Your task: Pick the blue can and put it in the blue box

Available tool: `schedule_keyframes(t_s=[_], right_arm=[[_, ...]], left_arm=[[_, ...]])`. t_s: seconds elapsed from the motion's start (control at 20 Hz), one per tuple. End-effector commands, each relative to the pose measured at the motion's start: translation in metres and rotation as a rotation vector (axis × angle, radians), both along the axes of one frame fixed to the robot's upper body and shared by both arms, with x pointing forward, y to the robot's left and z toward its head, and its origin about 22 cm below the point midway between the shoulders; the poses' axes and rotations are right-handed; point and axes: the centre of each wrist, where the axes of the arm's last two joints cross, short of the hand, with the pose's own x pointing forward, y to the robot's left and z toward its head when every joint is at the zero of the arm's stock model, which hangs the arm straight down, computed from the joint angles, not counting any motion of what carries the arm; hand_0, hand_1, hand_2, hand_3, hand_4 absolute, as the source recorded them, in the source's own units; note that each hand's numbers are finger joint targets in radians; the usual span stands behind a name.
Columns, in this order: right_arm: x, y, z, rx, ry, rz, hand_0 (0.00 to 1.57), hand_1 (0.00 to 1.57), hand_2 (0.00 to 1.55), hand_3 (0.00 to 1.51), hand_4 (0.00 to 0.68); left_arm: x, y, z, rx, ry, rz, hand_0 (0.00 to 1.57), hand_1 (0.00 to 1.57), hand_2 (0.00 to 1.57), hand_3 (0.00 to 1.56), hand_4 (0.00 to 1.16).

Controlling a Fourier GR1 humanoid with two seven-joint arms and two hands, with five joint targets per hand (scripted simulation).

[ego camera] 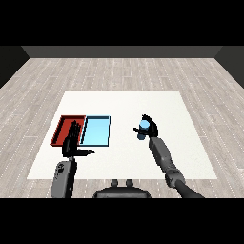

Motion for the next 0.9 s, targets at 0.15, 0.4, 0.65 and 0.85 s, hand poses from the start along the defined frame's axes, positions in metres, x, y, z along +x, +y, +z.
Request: schedule_keyframes(t_s=[0.15, 0.4, 0.65, 0.85], right_arm=[[0.004, 0.012, 0.006, -0.087, 0.008, -0.028, 1.54, 1.54, 1.5, 1.46, 0.596], [0.022, 0.026, 0.035, -0.141, 0.019, 0.014, 1.5, 1.5, 1.47, 1.43, 0.596], [0.015, 0.037, 0.073, -0.125, -0.107, 0.083, 1.45, 1.45, 1.48, 1.45, 0.636], [0.009, 0.054, 0.09, -0.15, -0.183, 0.109, 1.45, 1.45, 1.47, 1.44, 0.629]], left_arm=[[0.009, 0.001, 0.01, -0.012, -0.009, 0.007, 0.0, 0.0, 0.0, 0.0, 0.0], [-0.015, 0.002, 0.004, 0.032, 0.002, -0.007, 0.0, 0.0, 0.0, 0.0, 0.0], [0.0, -0.018, 0.0, 0.037, 0.004, -0.023, 0.0, 0.0, 0.0, 0.0, 0.0], [-0.001, -0.032, -0.006, 0.034, 0.003, -0.054, 0.0, 0.0, 0.0, 0.0, 0.0]])
